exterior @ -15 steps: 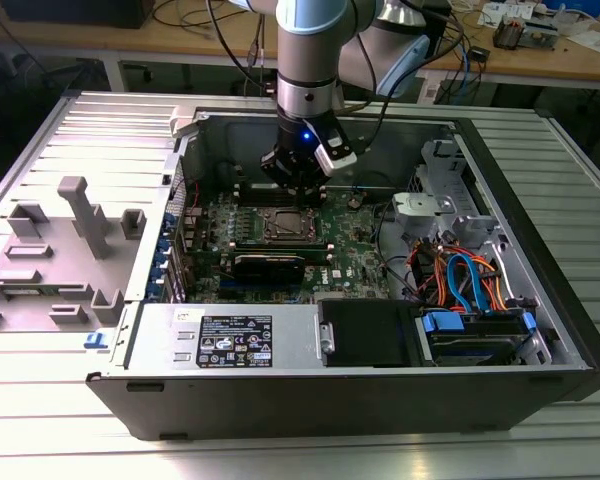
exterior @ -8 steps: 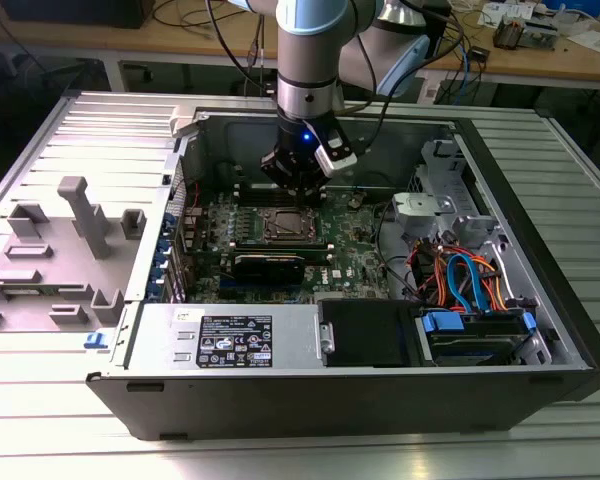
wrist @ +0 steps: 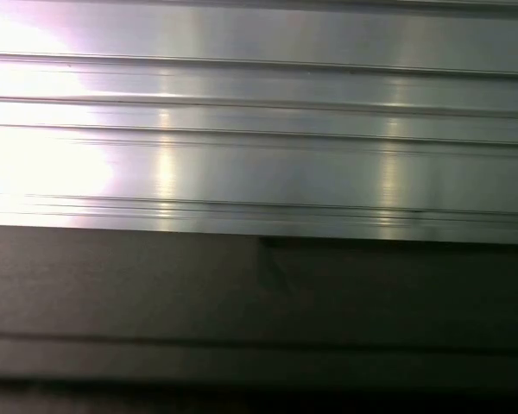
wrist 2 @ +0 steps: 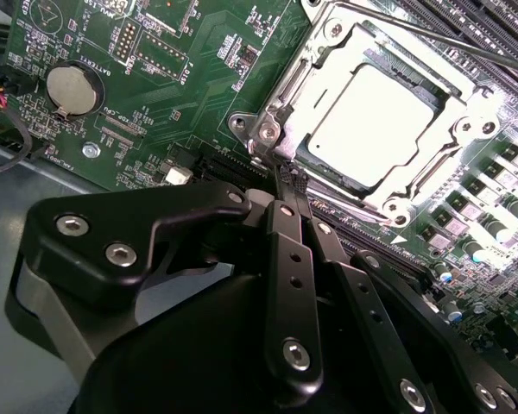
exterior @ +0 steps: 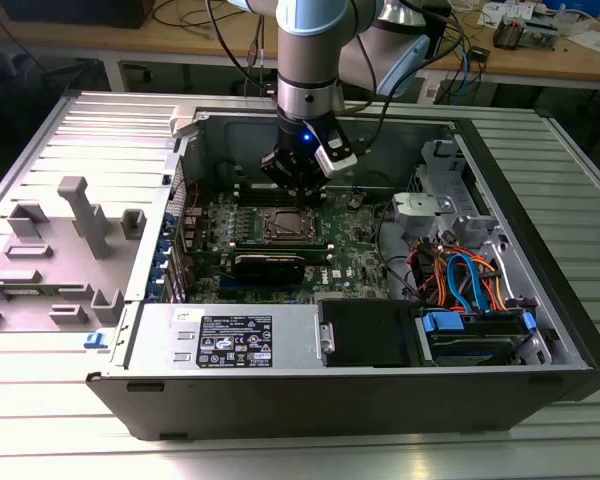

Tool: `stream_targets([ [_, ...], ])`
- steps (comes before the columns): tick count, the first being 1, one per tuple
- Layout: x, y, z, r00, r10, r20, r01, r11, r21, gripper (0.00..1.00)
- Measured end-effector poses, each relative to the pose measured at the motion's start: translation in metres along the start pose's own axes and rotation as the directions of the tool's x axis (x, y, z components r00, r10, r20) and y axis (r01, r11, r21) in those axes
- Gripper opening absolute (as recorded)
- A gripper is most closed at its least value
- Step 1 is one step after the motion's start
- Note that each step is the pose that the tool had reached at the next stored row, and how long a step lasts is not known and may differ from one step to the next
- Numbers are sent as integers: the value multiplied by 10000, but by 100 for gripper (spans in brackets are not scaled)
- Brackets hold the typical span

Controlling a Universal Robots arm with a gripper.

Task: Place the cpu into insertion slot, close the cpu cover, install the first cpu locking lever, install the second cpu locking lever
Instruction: 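Install the first cpu locking lever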

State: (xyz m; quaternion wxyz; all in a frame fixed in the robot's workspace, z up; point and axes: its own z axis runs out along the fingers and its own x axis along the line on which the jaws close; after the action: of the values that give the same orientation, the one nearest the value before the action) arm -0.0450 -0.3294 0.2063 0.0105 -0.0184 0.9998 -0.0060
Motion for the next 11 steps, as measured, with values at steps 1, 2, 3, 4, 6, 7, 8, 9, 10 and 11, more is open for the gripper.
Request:
stream_targets([
  [1,0,0,0,10000,0,0,0,10000,0,11],
  [2,0,0,-1,10000,0,0,0,10000,1,11],
  [3,0,0,-3,10000,0,-2,0,10000,2,11],
  [4,0,-1,-6,10000,0,-2,0,10000,3,11],
  [6,0,0,-7,10000,0,-1,0,10000,1,11],
  [7,0,0,-7,10000,0,-1,0,10000,0,11],
  [8,0,0,-7,10000,0,0,0,10000,1,11],
  [9,0,-1,-8,10000,0,-1,0,10000,2,11],
  [10,0,-5,-8,10000,-1,-2,1,10000,4,11],
  [11,0,-9,-8,10000,-2,-2,2,10000,6,11],
])
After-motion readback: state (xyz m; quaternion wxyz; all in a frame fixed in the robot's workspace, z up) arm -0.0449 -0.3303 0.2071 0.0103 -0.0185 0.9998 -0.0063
